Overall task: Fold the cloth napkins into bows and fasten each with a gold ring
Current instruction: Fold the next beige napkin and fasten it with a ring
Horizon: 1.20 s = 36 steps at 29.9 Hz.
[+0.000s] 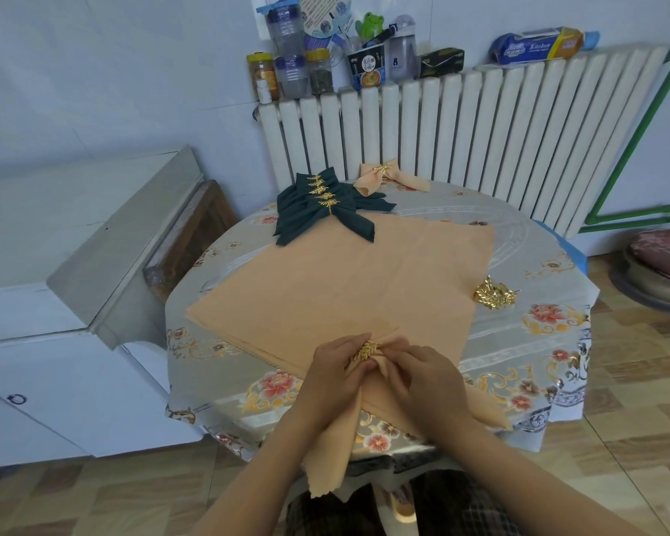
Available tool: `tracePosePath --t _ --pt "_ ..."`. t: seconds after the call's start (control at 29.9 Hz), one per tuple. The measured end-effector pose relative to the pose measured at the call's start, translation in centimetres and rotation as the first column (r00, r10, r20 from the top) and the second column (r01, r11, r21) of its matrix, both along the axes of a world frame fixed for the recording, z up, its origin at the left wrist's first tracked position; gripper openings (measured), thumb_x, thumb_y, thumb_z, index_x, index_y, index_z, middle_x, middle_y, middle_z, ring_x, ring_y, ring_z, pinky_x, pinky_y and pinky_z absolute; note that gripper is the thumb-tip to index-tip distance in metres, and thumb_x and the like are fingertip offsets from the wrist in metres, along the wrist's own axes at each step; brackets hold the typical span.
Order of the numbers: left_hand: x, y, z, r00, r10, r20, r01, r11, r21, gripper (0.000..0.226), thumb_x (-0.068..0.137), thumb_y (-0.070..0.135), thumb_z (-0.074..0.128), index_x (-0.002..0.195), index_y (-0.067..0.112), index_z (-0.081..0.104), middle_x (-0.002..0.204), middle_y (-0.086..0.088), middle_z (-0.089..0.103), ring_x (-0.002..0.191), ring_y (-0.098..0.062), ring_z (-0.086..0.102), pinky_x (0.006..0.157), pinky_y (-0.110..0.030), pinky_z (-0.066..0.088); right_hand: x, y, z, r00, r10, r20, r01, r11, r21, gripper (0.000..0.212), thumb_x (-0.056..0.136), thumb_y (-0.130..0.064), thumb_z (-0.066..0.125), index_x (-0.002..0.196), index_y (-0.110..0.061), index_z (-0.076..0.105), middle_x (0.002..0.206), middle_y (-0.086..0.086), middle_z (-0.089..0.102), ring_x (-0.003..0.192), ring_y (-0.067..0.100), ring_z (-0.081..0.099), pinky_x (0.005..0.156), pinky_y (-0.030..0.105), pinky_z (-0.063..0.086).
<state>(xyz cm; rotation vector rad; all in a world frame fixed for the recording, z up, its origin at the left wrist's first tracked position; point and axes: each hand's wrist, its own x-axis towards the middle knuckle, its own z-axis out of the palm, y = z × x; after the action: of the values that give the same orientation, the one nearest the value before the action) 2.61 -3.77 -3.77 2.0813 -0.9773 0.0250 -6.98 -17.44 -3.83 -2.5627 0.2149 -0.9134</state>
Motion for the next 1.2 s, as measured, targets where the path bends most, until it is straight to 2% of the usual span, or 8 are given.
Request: tracePosePath --t 0.27,0.43,0.57,0.7,0.87,0.97,1.1,1.2 --pt "-0.1 0.2 0.4 0.994 -0.072 0.083 0.057 0.984 0.171 0.046 0.093 0.019 0.056 0.137 0.009 0.047 0.132 -0.005 0.052 0.122 -0.018 0.043 0.102 -0.013 0.023 0.0 0.1 -0.3 0.998 -0.060 -0.015 0.057 0.991 -0.125 0.033 0.083 -0.038 0.049 0.069 -0.022 0.075 0.076 -0.011 0.070 0.057 0.013 0.061 0.046 0.022 0.045" --pt "0.0 -0.3 1.0 0.987 -0.102 0.128 0.060 0.953 0.296 0.056 0.092 0.033 0.051 0.140 0.005 0.041 0.132 -0.012 0.052 0.122 -0.028 0.045 0.106 -0.035 0.033 0.1 -0.3 0.2 0.990 -0.095 -0.100 0.108 0.986 0.129 0.018 0.085 -0.034 0.056 0.088 -0.028 0.073 0.084 -0.011 0.070 0.073 0.010 0.064 0.057 0.024 0.047" --pt "0.1 0.1 1.5 0.987 0.141 -0.072 -0.114 0.948 0.297 0.061 0.096 0.046 0.043 0.147 0.014 0.031 0.144 -0.005 0.042 0.133 -0.022 0.034 0.112 -0.041 0.024 1.2 -1.4 1.4 0.972 -0.085 -0.221 0.171 0.897 0.407 0.029 0.092 -0.033 0.055 0.119 -0.024 0.057 0.110 -0.005 0.057 0.079 0.008 0.058 0.072 0.030 0.050" --pt "0.9 1.3 1.5 0.866 0.481 -0.134 -0.399 0.828 0.394 0.044 0.094 0.043 0.046 0.127 0.016 0.055 0.120 -0.007 0.058 0.111 -0.024 0.053 0.095 -0.038 0.044 2.7 -3.2 2.5 0.900 -0.027 -0.435 0.260 0.834 0.486 0.036 0.092 -0.035 0.054 0.119 -0.012 0.062 0.119 0.006 0.057 0.093 0.017 0.056 0.080 0.025 0.039" --pt "1.0 1.7 2.4 0.772 0.459 -0.440 -0.434 0.886 0.163 0.003 0.089 0.018 0.060 0.088 0.017 0.063 0.087 0.004 0.062 0.088 -0.016 0.058 0.071 -0.023 0.045 3.0 -3.9 2.5 0.906 0.042 -0.422 0.221 0.803 0.554 0.017 0.089 -0.033 0.061 0.081 -0.019 0.067 0.079 -0.003 0.066 0.079 0.016 0.058 0.063 0.027 0.036" --pt "1.8 1.5 3.3 0.715 0.419 -0.560 -0.488 0.872 0.030 0.003 0.088 0.016 0.064 0.089 0.016 0.062 0.090 -0.002 0.063 0.086 -0.018 0.061 0.077 -0.032 0.053 3.3 -4.1 2.7 0.929 0.047 -0.366 0.213 0.742 0.636 0.014 0.089 -0.030 0.060 0.082 -0.020 0.066 0.079 -0.005 0.065 0.077 0.014 0.058 0.061 0.025 0.039" --pt "2.5 0.7 4.8 0.660 0.347 -0.666 -0.371 0.922 0.113 0.033 0.089 0.037 0.063 0.110 0.012 0.059 0.103 0.001 0.062 0.091 -0.014 0.060 0.076 -0.030 0.051 3.6 -4.6 3.2 0.956 -0.020 -0.294 0.226 0.688 0.689 0.013 0.091 -0.027 0.058 0.084 -0.018 0.064 0.082 -0.001 0.064 0.078 0.017 0.056 0.064 0.028 0.037" --pt "2.9 -0.1 6.2 0.586 0.254 -0.769 -0.264 0.958 0.115 0.031 0.087 0.038 0.065 0.101 0.010 0.067 0.099 -0.007 0.069 0.085 -0.015 0.064 0.073 -0.031 0.052 4.1 -4.9 4.0 0.966 -0.083 -0.245 0.241 0.640 0.730 0.012 0.091 -0.029 0.058 0.083 -0.022 0.062 0.081 0.000 0.063 0.076 0.015 0.055 0.062 0.028 0.036"
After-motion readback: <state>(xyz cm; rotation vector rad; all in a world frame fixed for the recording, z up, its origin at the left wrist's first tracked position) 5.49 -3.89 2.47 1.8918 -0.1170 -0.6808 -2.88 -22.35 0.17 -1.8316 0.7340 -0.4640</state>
